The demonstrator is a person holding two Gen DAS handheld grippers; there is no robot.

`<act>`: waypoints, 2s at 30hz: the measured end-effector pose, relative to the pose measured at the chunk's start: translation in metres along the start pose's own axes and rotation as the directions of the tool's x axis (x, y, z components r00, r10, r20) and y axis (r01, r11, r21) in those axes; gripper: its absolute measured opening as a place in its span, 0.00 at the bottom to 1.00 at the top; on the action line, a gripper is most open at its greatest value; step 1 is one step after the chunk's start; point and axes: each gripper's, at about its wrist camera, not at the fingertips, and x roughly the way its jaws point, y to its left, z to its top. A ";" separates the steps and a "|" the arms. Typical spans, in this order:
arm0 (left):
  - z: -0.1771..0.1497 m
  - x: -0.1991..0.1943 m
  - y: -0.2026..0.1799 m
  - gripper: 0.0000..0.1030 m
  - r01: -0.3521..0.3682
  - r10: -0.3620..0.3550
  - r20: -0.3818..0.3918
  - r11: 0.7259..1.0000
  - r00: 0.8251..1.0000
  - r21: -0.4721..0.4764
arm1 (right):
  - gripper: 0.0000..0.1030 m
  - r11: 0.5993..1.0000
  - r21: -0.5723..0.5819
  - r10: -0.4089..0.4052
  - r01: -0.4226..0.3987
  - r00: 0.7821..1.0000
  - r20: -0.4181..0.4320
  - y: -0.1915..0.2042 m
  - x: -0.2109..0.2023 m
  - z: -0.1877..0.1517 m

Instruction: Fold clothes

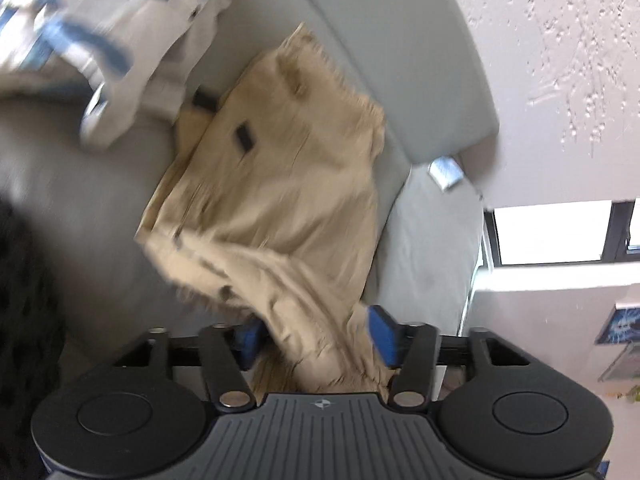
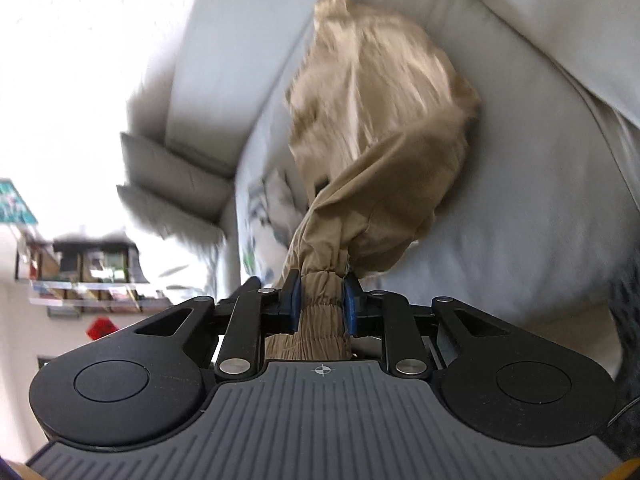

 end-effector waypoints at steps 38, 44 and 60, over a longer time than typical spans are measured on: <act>0.008 -0.019 0.005 0.91 -0.162 0.062 0.266 0.913 0.962 0.374 | 0.17 0.796 -0.533 -0.215 0.286 0.958 0.192 0.080 0.132 0.074; 0.018 -0.002 0.010 0.91 -0.189 0.071 0.277 0.884 0.958 0.428 | 0.40 0.802 -0.517 -0.232 0.300 0.953 0.192 0.072 0.100 0.093; 0.041 0.088 0.015 0.67 -0.289 0.208 0.207 0.793 0.956 0.537 | 0.57 0.631 -0.668 -0.416 0.395 0.899 0.139 0.021 0.114 0.105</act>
